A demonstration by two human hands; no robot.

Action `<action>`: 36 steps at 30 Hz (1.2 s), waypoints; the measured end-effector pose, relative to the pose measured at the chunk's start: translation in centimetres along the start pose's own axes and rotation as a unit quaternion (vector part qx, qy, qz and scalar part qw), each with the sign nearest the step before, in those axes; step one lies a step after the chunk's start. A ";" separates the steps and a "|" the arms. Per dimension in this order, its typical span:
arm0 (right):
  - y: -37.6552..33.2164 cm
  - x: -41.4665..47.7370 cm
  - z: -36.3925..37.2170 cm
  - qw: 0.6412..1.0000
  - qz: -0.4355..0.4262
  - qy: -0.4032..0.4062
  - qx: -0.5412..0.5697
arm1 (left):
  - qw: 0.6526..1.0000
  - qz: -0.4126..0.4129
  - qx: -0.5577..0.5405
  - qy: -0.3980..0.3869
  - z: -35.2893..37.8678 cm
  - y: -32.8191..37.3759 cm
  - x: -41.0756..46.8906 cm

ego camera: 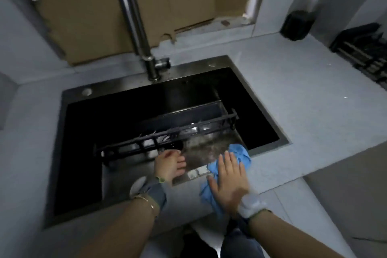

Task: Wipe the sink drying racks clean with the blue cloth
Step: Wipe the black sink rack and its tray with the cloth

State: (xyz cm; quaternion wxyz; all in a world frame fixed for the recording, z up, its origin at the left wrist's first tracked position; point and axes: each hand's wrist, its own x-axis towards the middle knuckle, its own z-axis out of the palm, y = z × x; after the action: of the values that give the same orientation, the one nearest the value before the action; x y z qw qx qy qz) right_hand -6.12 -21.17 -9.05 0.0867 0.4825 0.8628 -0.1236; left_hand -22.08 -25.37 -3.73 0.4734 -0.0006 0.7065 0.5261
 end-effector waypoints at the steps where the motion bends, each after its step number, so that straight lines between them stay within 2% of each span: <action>1: -0.9 -0.2 0.4 1.000 -0.014 -0.006 0.013 | 1.000 0.008 -0.018 0.016 -0.5 0.1 0.1; 4: -7.6 -1.6 1.3 0.992 -0.128 0.013 0.012 | 0.988 0.041 -0.081 0.123 -7.0 -0.5 0.2; 7: -13.8 -3.1 2.7 0.973 -0.227 -0.039 0.004 | 0.965 0.064 -0.119 0.225 -12.9 -1.2 -0.4; 10: -19.2 -4.1 3.9 0.952 -0.294 -0.084 -0.003 | 0.940 0.073 -0.127 0.309 -17.3 -2.5 -1.5; 12: -21.8 -4.5 4.0 0.944 -0.316 -0.095 -0.009 | 0.931 0.076 -0.136 0.329 -19.4 -3.7 -2.3; 16: -28.8 -5.4 4.8 0.916 -0.389 -0.093 0.003 | 0.889 0.072 -0.145 0.428 -24.7 -6.6 -4.7; 18: -30.5 -5.0 5.1 0.893 -0.440 -0.088 -0.031 | 0.883 0.061 -0.166 0.436 -25.3 -7.2 -5.2; 20: -32.0 -4.4 5.4 0.874 -0.469 -0.116 -0.057 | 0.874 0.062 -0.182 0.446 -26.0 -7.3 -5.5; 24: -31.1 -3.2 4.5 0.876 -0.458 -0.143 -0.044 | 0.877 0.064 -0.186 0.438 -25.3 -6.5 -3.9; 29: -24.9 1.0 2.2 0.935 -0.323 -0.145 -0.036 | 0.918 0.054 -0.102 0.379 -19.8 -5.1 1.0; 32: -18.9 3.0 0.6 0.952 -0.277 -0.116 -0.053 | 0.948 0.054 -0.087 0.301 -14.5 -3.7 3.2; 34: -16.4 3.7 -0.2 0.959 -0.246 -0.130 -0.044 | 0.962 0.050 -0.092 0.254 -12.1 -3.0 4.2; 36: -13.5 5.3 -1.0 0.964 -0.196 -0.177 -0.019 | 0.977 0.045 -0.047 0.205 -9.0 -2.8 5.4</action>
State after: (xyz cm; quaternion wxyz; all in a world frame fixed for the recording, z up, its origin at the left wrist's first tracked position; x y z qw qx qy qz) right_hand -20.44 -23.34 -7.78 0.2208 0.2728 0.9136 -0.2053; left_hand -29.70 -30.57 -9.42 0.2936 -0.0989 0.7623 0.5683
